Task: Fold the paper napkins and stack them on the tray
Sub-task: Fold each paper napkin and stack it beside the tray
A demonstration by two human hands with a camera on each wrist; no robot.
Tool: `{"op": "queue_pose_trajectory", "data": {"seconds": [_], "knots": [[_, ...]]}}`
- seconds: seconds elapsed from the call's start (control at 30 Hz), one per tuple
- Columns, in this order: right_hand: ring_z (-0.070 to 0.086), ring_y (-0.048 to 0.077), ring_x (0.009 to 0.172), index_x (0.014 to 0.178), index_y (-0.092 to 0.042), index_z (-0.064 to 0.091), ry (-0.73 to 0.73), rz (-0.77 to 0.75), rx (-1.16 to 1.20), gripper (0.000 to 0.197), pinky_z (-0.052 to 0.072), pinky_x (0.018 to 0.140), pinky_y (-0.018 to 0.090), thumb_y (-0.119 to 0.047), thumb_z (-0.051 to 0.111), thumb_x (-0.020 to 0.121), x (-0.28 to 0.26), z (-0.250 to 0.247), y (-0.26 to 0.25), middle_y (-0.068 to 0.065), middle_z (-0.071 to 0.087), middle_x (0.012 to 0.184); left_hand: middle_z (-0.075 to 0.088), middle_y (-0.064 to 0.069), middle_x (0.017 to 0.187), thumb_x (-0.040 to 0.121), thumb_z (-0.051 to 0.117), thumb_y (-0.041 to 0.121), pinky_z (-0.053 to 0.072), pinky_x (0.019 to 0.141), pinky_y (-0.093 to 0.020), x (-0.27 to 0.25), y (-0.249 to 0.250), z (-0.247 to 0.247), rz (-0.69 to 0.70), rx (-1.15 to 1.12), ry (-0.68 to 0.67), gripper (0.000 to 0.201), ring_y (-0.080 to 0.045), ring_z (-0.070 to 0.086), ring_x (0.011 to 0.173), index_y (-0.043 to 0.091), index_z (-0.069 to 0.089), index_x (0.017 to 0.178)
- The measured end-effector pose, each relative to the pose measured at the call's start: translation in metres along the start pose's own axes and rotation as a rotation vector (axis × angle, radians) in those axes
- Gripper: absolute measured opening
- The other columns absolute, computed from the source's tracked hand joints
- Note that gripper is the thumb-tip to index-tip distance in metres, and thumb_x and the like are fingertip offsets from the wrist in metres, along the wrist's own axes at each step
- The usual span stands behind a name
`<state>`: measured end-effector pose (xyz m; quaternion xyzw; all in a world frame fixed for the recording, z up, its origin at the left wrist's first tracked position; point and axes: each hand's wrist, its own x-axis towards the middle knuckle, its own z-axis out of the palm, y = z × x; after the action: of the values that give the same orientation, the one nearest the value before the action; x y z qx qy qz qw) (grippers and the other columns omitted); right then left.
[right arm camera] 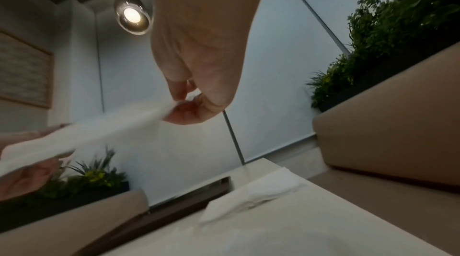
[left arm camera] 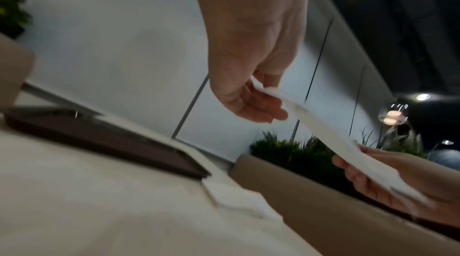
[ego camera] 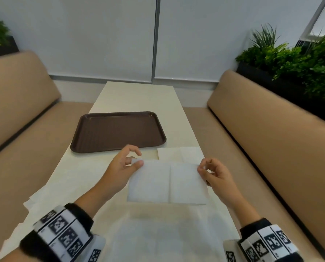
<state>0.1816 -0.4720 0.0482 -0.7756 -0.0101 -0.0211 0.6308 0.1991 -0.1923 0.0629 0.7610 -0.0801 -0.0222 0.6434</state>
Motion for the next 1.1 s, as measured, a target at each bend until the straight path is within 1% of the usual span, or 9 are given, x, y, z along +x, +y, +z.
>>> {"op": "queue_pose_trajectory", "data": {"seconds": [0.07,0.13,0.27,0.4,0.53,0.6,0.73,0.93,1.1], "knots": [[0.059,0.014,0.064,0.093,-0.014,0.065,0.011,0.062,-0.066,0.009,0.054,0.072,0.033,-0.009,0.057,0.094,0.027,-0.009,0.013,0.003,0.061,0.089,0.069,0.005,0.075,0.092,0.052,0.001,0.046,0.061,-0.017,0.027,-0.016,0.014,-0.026,-0.022,0.023,0.039,-0.01,0.063,0.071,0.027,0.069,0.069],[0.067,0.011,0.069,0.105,-0.016,0.065,-0.011,0.119,-0.076,0.017,0.055,0.07,0.026,-0.007,0.06,0.091,0.055,-0.019,0.017,0.002,0.063,0.099,0.07,0.013,0.079,0.091,0.05,-0.001,0.045,0.065,-0.017,0.056,-0.026,0.027,-0.098,-0.024,0.034,0.049,-0.005,0.062,0.076,0.029,0.074,0.062],[0.067,0.018,0.076,0.115,-0.015,0.058,-0.034,0.165,-0.13,0.035,0.053,0.058,0.02,0.001,0.065,0.085,0.111,-0.036,0.022,0.007,0.06,0.108,0.064,-0.004,0.106,0.085,0.055,-0.005,0.049,0.076,-0.028,0.117,-0.039,0.049,-0.181,-0.02,-0.001,0.03,-0.02,0.06,0.096,0.019,0.068,0.094],[0.054,0.013,0.075,0.09,-0.023,0.066,0.167,0.106,-0.362,0.02,0.045,0.059,0.017,-0.004,0.063,0.085,0.158,-0.041,0.04,0.003,0.06,0.095,0.059,-0.014,0.119,0.083,0.063,-0.006,0.052,0.088,-0.036,0.162,-0.059,0.068,-0.245,-0.034,-0.002,0.037,-0.029,0.06,0.107,0.014,0.062,0.114],[0.051,0.011,0.076,0.107,-0.01,0.067,0.126,0.196,-0.499,0.021,0.036,0.049,0.01,-0.006,0.062,0.088,0.184,-0.039,0.066,-0.002,0.059,0.096,0.059,-0.012,0.123,0.079,0.071,-0.002,0.048,0.099,-0.04,0.187,-0.087,0.086,-0.272,0.103,0.006,0.045,-0.029,0.057,0.112,0.009,0.061,0.121],[0.056,0.018,0.091,0.112,-0.011,0.065,0.091,0.241,-0.574,0.027,0.04,0.055,0.016,-0.005,0.065,0.086,0.191,-0.038,0.079,0.005,0.061,0.108,0.055,-0.005,0.124,0.077,0.072,-0.001,0.043,0.102,-0.033,0.193,-0.098,0.092,-0.269,0.201,-0.016,0.048,-0.023,0.052,0.118,0.009,0.059,0.123],[0.056,0.024,0.115,0.115,-0.01,0.064,0.035,0.264,-0.743,0.032,0.044,0.09,0.026,-0.003,0.064,0.083,0.199,-0.036,0.097,0.008,0.062,0.121,0.053,-0.01,0.133,0.077,0.073,0.0,0.041,0.103,-0.033,0.2,-0.113,0.099,-0.265,0.357,-0.04,0.05,-0.026,0.05,0.121,0.006,0.059,0.124],[0.048,0.027,0.116,0.123,-0.012,0.062,-0.031,0.258,-0.945,0.035,0.037,0.096,0.027,-0.01,0.056,0.089,0.188,-0.027,0.106,0.0,0.037,0.111,0.038,-0.015,0.134,0.083,0.07,0.013,0.036,0.104,-0.033,0.196,-0.129,0.104,-0.282,0.618,-0.04,0.047,-0.032,0.04,0.126,0.013,0.057,0.128],[0.026,0.027,0.128,0.136,-0.032,0.044,-0.047,0.232,-1.144,0.049,0.028,0.1,0.039,-0.037,0.058,0.089,0.154,-0.02,0.074,0.006,0.026,0.142,0.034,-0.009,0.124,0.089,0.063,0.02,0.033,0.105,-0.03,0.166,-0.098,0.089,-0.214,0.575,-0.031,0.038,-0.025,0.038,0.119,0.017,0.056,0.127]]}}
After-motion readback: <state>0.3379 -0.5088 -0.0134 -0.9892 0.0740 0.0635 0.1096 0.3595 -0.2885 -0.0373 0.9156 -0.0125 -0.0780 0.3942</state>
